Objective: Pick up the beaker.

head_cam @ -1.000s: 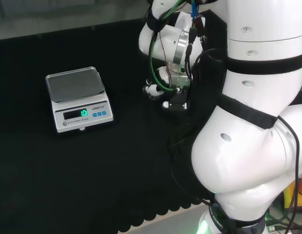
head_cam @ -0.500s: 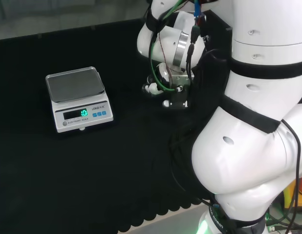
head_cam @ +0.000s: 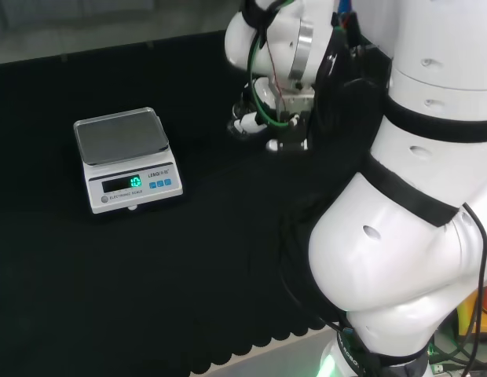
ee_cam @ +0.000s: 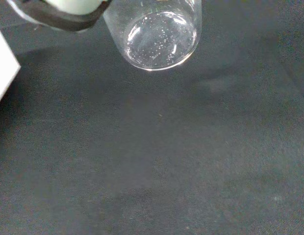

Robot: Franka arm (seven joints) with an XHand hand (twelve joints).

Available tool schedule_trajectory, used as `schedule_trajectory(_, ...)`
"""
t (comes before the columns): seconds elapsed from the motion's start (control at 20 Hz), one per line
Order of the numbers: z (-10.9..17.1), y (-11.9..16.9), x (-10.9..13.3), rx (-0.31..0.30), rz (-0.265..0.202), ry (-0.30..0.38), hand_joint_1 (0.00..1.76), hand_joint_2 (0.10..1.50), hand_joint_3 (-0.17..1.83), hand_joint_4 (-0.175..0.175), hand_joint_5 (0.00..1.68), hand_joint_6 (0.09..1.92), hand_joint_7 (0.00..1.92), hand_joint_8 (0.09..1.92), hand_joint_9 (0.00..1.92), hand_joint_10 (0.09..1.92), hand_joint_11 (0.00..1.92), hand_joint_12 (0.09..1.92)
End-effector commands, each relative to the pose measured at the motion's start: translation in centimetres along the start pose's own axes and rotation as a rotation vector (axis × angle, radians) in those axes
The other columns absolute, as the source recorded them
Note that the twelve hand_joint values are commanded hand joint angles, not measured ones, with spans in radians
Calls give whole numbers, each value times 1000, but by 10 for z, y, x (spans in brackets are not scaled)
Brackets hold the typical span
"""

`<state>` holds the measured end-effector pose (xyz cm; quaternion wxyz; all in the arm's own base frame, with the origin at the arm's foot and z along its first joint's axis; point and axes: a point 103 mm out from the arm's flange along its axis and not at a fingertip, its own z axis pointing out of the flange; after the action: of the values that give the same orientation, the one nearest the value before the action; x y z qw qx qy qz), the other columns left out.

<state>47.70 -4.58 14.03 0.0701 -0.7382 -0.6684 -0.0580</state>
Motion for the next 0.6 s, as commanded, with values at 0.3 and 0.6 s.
schedule_trajectory(0.3,-162,-36,30,216,-181,-112,1076,945,189,172,1154,755,1516,313,1540,164,1160,963)
schedule_trajectory(0.6,-188,-49,58,330,-231,-109,1091,799,473,161,1171,784,1579,237,1596,87,1172,955)
